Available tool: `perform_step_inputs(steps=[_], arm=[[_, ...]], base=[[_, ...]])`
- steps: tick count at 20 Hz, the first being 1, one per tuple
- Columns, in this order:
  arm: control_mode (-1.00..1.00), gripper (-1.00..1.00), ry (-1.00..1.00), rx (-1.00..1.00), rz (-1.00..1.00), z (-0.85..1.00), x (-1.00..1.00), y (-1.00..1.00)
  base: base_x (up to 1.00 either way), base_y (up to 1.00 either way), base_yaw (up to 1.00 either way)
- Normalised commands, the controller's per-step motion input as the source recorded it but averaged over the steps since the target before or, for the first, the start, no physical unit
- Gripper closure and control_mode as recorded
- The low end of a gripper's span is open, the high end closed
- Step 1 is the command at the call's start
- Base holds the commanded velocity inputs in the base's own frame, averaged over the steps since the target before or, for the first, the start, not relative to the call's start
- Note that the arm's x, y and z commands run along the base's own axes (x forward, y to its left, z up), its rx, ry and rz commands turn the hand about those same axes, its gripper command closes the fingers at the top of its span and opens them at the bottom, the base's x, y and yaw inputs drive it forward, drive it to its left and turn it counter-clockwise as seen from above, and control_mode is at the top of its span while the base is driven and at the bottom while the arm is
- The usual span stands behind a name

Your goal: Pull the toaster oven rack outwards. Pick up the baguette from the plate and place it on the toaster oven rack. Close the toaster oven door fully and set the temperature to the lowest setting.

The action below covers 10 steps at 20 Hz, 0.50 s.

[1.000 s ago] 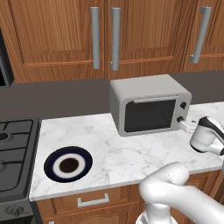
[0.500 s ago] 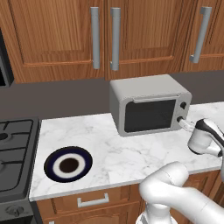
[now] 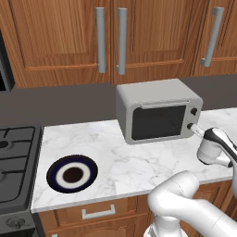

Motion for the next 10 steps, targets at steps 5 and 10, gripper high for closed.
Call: perform_step_inputs(steps=[5,10], arm=[[-1.0,-1.0,0.0,0.17,-0.08,-0.04,0.03,0.0],[-1.0,-1.0,0.0,0.17,-0.1,-0.09,0.01,0.0]], base=[[0.0,0.0,0.0],[0.0,0.0,0.0]])
